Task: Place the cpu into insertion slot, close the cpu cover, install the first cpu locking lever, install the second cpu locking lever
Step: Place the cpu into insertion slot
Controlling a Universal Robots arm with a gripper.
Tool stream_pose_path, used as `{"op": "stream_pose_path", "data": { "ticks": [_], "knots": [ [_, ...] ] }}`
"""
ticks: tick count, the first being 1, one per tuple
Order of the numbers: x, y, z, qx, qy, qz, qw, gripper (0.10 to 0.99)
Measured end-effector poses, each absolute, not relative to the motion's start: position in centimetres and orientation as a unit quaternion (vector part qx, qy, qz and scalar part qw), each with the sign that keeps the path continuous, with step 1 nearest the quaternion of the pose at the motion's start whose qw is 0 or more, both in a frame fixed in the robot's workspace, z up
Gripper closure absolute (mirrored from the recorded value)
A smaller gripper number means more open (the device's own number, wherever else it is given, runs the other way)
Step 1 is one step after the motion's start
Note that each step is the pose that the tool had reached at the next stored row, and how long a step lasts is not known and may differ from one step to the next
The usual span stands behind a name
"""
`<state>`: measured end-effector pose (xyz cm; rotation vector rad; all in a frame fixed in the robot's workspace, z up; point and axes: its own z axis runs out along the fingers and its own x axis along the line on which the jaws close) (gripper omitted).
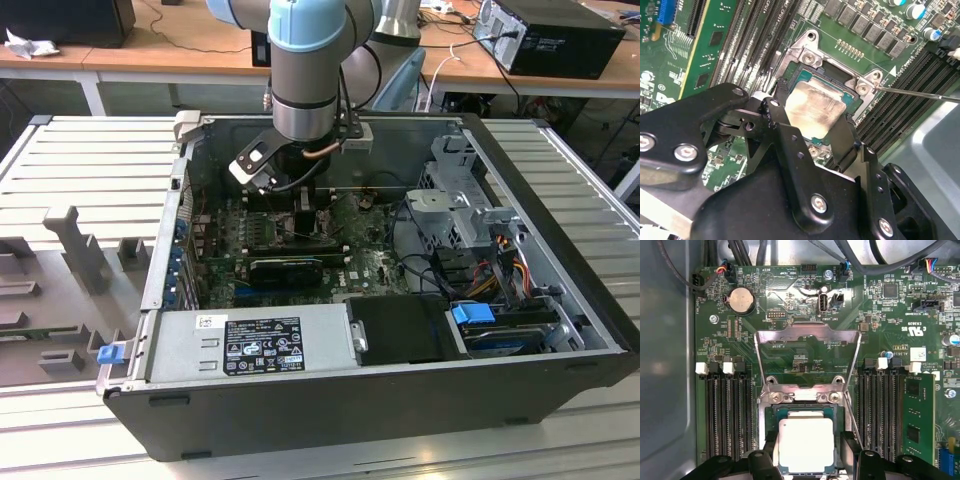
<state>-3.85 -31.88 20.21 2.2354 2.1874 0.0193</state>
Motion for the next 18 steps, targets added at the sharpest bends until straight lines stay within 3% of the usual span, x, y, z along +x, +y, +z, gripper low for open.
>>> {"op": "stream_pose_path", "data": {
  "ticks": [4, 13, 14, 18],
  "knots": [
    [-3.9, -31.9, 20.2, 0.716, 0.698, 0.014, -0.001, 0.482],
    [-3.9, -31.9, 21.1, 0.717, 0.697, 0.014, -0.001, 0.482],
    [-3.9, -31.9, 21.3, 0.717, 0.697, 0.014, -0.001, 0.498],
    [-3.9, -31.9, 21.8, 0.717, 0.697, 0.013, 0.0, 0.745]
  ]
}}
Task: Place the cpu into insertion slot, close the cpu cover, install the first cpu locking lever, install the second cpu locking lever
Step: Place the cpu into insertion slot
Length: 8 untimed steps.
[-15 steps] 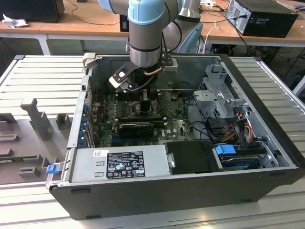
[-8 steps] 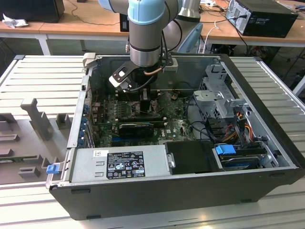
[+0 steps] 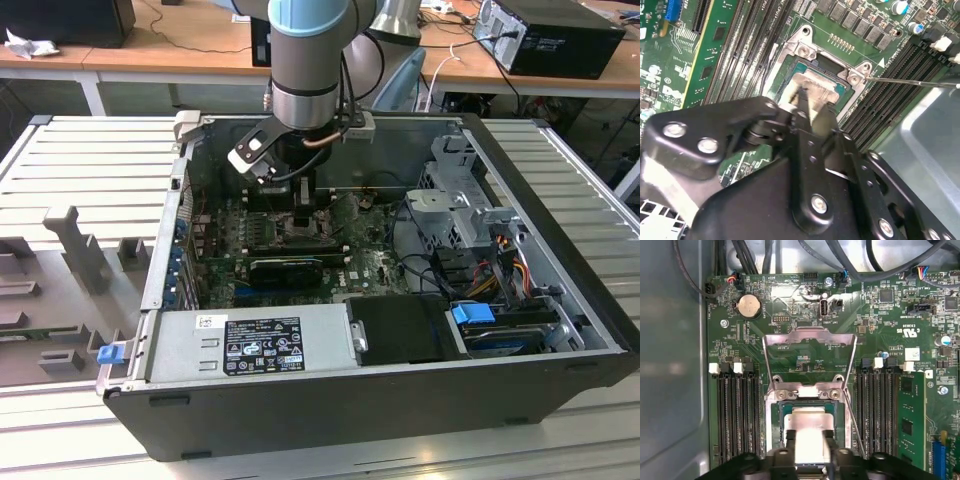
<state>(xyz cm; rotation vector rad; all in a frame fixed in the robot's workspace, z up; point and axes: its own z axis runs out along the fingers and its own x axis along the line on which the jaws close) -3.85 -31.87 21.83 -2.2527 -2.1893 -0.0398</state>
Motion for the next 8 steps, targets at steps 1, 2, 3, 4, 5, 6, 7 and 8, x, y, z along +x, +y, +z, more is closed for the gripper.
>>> {"op": "stream_pose_path", "data": {
  "ticks": [1, 2, 3, 4, 5, 6, 7, 8],
  "knots": [
    [-3.86, -31.87, 21.92, -0.717, -0.697, -0.012, 0.0, 0.808],
    [-3.85, -31.87, 21.97, -0.717, -0.697, -0.012, 0.0, 0.867],
    [-3.85, -31.87, 22.01, -0.717, -0.697, -0.012, -0.001, 0.929],
    [-3.85, -31.87, 22.02, -0.717, -0.697, -0.012, -0.001, 0.98],
    [-3.85, -31.87, 22.07, -0.717, -0.697, -0.012, -0.001, 0.98],
    [-3.86, -31.88, 22.16, -0.717, -0.697, -0.011, -0.001, 0.98],
    [-3.85, -31.87, 22.22, -0.717, -0.697, -0.011, -0.001, 0.98],
    [-3.86, -31.87, 22.25, -0.717, -0.697, -0.011, -0.001, 0.98]
  ]
}}
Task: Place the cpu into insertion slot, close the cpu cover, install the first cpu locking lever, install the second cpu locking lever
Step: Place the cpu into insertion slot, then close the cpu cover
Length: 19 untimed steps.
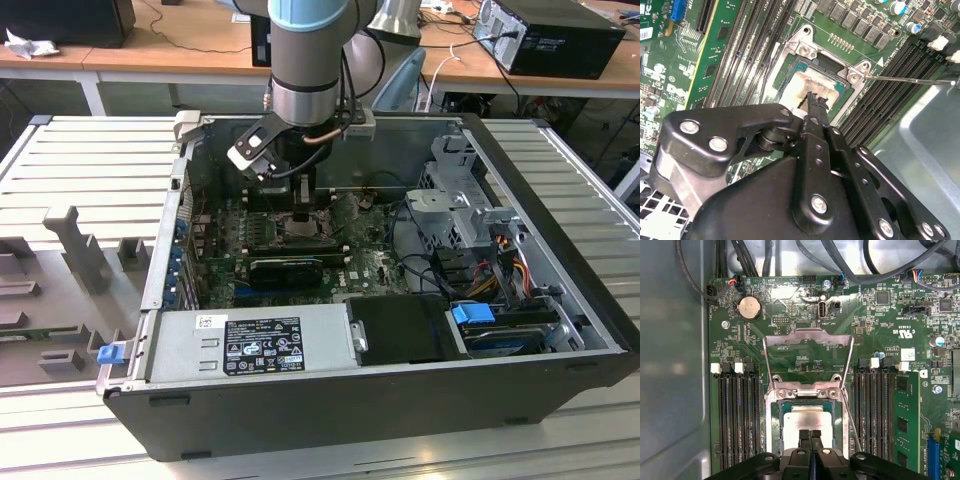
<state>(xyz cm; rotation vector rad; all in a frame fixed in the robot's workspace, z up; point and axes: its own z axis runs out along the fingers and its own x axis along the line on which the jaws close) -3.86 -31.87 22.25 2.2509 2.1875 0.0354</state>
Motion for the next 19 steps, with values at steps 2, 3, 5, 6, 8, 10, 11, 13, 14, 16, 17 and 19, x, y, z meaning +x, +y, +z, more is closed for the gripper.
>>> {"op": "stream_pose_path", "data": {
  "ticks": [2, 3, 5, 6, 8, 10, 11, 13, 14, 16, 17, 19],
  "knots": [
    [-3.9, -31.9, 22.3, 0.717, 0.697, 0.011, 0.001, 0.98],
    [-3.9, -31.9, 22.4, 0.717, 0.697, 0.011, 0.001, 0.98],
    [-3.9, -31.9, 22.4, 0.717, 0.697, 0.011, 0.001, 0.98],
    [-3.9, -31.9, 22.5, 0.717, 0.697, 0.011, 0.001, 0.98],
    [-3.9, -31.9, 22.6, 0.717, 0.697, 0.011, 0.001, 0.98],
    [-3.8, -31.9, 22.6, 0.717, 0.697, 0.011, 0.002, 0.98],
    [-3.8, -31.9, 22.6, 0.717, 0.697, 0.01, 0.002, 0.98],
    [-2.4, -31.9, 22.6, 0.717, 0.697, 0.009, 0.002, 0.98],
    [-2.2, -31.9, 22.6, 0.717, 0.697, 0.009, 0.002, 0.98],
    [-2.1, -31.9, 22.8, 0.717, 0.697, 0.009, 0.002, 0.98],
    [-2.1, -31.9, 23.1, 0.717, 0.697, 0.009, 0.002, 0.98],
    [-2.1, -31.9, 23.7, 0.717, 0.697, 0.008, 0.002, 0.98]
  ]
}}
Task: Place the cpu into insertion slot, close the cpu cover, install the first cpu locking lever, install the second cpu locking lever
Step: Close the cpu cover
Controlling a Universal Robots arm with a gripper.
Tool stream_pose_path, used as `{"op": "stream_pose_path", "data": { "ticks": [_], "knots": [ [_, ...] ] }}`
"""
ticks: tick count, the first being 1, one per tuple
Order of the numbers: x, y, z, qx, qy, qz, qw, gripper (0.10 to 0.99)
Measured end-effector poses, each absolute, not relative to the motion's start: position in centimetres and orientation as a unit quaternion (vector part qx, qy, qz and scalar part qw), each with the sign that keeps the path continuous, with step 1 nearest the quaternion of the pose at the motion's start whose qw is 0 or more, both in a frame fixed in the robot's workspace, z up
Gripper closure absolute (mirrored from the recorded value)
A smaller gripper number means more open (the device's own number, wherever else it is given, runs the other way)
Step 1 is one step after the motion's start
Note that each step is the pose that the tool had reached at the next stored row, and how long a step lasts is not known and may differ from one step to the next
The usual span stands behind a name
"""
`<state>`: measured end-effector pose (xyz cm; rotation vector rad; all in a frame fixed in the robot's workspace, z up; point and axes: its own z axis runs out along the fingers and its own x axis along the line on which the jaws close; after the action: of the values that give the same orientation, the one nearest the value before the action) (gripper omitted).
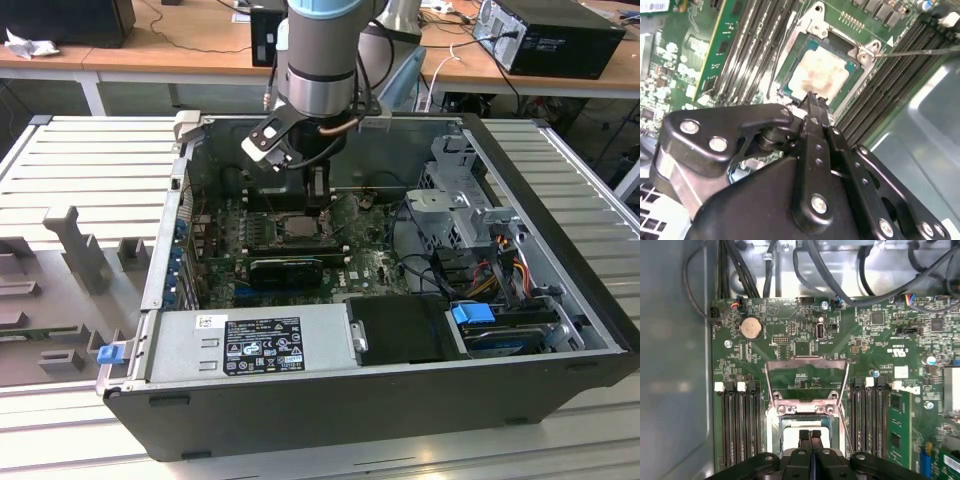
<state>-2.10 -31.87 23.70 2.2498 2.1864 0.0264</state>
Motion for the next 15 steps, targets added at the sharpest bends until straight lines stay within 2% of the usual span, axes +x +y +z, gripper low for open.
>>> {"op": "stream_pose_path", "data": {
  "ticks": [7, 15],
  "knots": [
    [-2.1, -31.9, 27.1, 0.717, 0.697, 0.007, 0.004, 0.98],
    [0.5, -31.9, 27.3, 0.717, 0.697, 0.001, 0.0, 0.98]
  ]
}}
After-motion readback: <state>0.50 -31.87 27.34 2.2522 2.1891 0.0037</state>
